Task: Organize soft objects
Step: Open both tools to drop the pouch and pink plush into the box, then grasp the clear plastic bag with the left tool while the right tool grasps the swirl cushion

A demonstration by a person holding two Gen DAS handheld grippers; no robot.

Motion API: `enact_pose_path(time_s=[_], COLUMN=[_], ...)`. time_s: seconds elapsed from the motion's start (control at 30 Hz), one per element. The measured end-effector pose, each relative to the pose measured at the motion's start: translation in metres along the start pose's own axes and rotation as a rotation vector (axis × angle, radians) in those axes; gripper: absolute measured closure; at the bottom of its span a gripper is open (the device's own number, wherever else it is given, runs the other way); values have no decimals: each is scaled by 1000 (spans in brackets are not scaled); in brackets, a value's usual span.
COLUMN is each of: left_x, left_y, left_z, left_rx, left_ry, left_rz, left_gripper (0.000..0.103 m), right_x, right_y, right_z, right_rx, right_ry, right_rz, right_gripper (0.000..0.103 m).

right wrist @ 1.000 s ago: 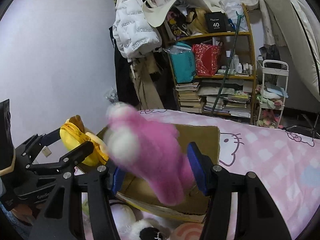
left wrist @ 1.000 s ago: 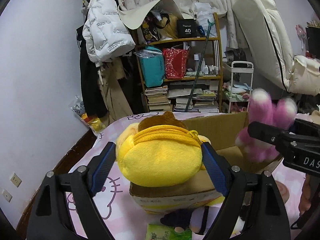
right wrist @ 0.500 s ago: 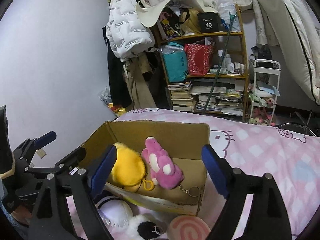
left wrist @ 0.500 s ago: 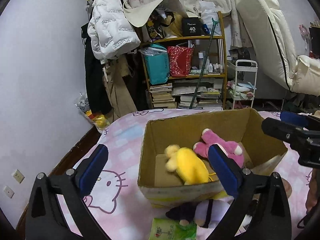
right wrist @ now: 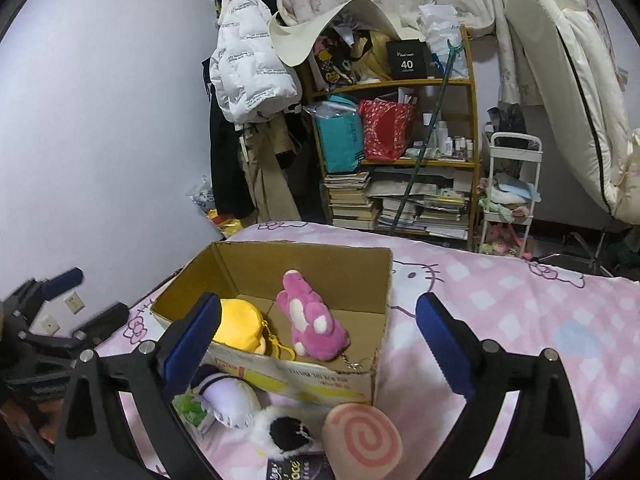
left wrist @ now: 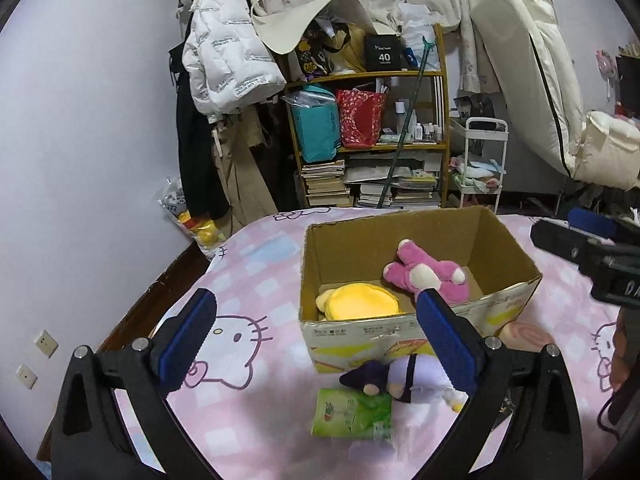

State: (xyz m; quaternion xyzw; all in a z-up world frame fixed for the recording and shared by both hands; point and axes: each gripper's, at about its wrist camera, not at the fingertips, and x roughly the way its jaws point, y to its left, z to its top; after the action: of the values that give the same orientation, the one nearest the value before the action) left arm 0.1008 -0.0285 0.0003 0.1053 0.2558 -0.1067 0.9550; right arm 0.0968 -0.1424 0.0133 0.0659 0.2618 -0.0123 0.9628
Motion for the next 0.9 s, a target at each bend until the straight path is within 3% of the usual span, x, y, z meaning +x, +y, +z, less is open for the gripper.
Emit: enact_pose_path(time_s=[0.33,0.53,0.9], left_x=[-29,-45,-44], left_y=[13,19,18], left_z=[-6,-10,-21], left_rx=[-18,-48,-73], left_ry=[-5,-14,46], left_rz=[58,50,28], left_gripper=[4,4,4], right_x=[-29,-43,-48], right_y=[5,13,8], right_z=[-6,-10,-22], right_rx=[-15,-65,-45], right_ry=[-27,-47,-17], right_rz=[-5,-42,-57], right_gripper=[0,0,0])
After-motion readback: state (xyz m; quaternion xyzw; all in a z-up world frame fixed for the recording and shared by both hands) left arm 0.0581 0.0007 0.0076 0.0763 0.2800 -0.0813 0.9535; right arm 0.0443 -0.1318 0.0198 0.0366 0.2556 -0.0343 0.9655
